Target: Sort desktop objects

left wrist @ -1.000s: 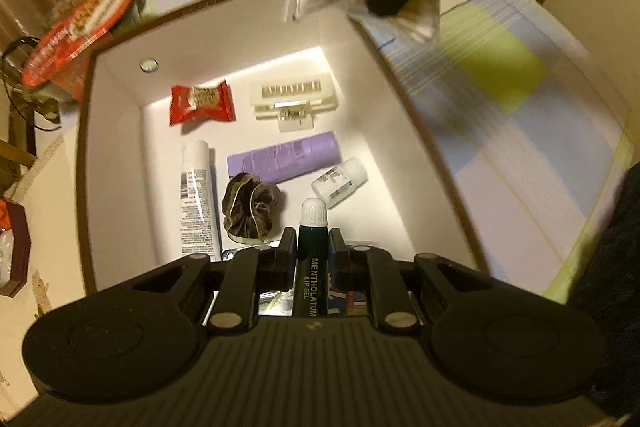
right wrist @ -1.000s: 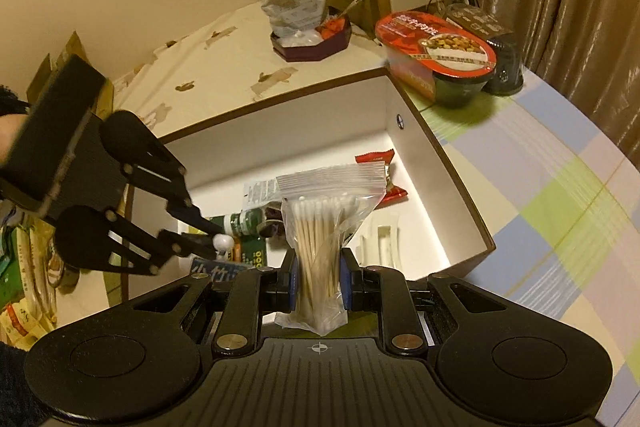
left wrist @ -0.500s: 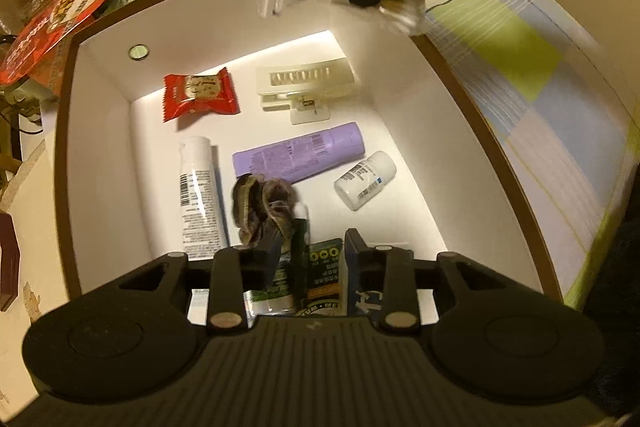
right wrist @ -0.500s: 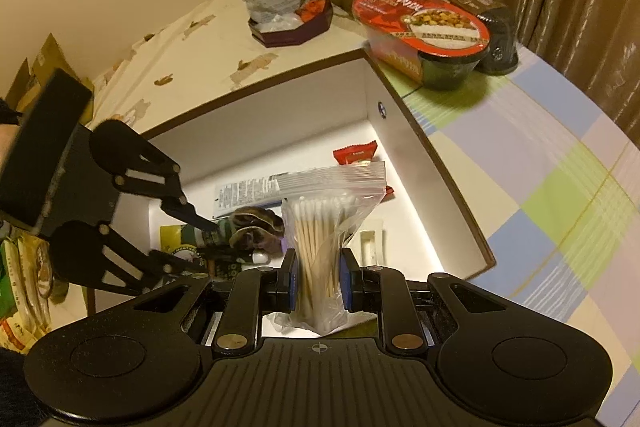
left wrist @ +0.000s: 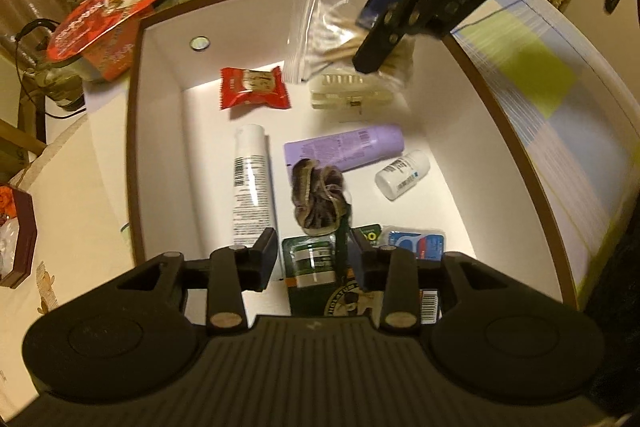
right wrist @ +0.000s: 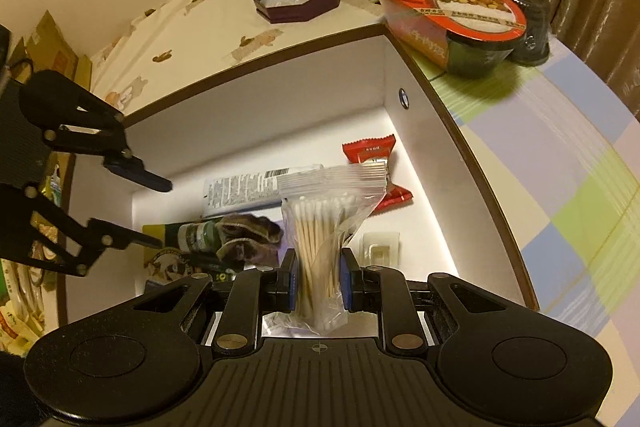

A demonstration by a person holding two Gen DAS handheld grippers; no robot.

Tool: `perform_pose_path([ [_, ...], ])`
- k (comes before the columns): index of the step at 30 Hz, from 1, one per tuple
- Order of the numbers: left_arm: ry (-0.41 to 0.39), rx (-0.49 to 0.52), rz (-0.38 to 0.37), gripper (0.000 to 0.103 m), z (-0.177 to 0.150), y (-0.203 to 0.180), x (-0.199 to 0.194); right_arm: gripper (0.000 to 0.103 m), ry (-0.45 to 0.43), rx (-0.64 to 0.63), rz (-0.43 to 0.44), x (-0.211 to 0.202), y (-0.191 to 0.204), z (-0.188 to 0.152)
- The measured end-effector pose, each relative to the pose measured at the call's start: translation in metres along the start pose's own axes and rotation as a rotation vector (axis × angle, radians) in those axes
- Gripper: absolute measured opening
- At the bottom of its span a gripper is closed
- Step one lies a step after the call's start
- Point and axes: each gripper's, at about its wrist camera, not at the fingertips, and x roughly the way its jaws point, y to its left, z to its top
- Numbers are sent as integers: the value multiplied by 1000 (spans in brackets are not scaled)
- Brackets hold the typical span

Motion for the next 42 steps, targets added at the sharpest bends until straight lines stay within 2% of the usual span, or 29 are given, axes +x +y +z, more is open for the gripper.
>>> perform_pose_path([
  [4,-8,-19,5,34,-1,6,-2,20,-32,-30,-27,11,1,8],
  [5,-8,-23,6,34,-2,6,-2,24,-36,-43,-40,14,2,9],
  [7,-8,-30,7,35,-3,8,-1,84,-45,-55,-50,19,2,11],
  [9,-5,-35,10,35,-4,9,-1,85,-68,-87,-40,21,4,10],
  [20,-2,-55,16,39,-6,8,-3,85,12,-47,-40,12,-6,-4],
  [26,4,-79,42,52,-6,3,-7,85,51,-32,-50,4,-6,-12],
  [28,5,-88,54,64,-6,1,-10,85,59,-42,-55,2,-4,-16],
  [34,26,-103,93,80,-8,-8,-18,85,68,-57,-70,-3,-1,-22],
  [42,35,-100,151,85,-13,-21,-32,85,45,-81,-94,-13,8,-23],
])
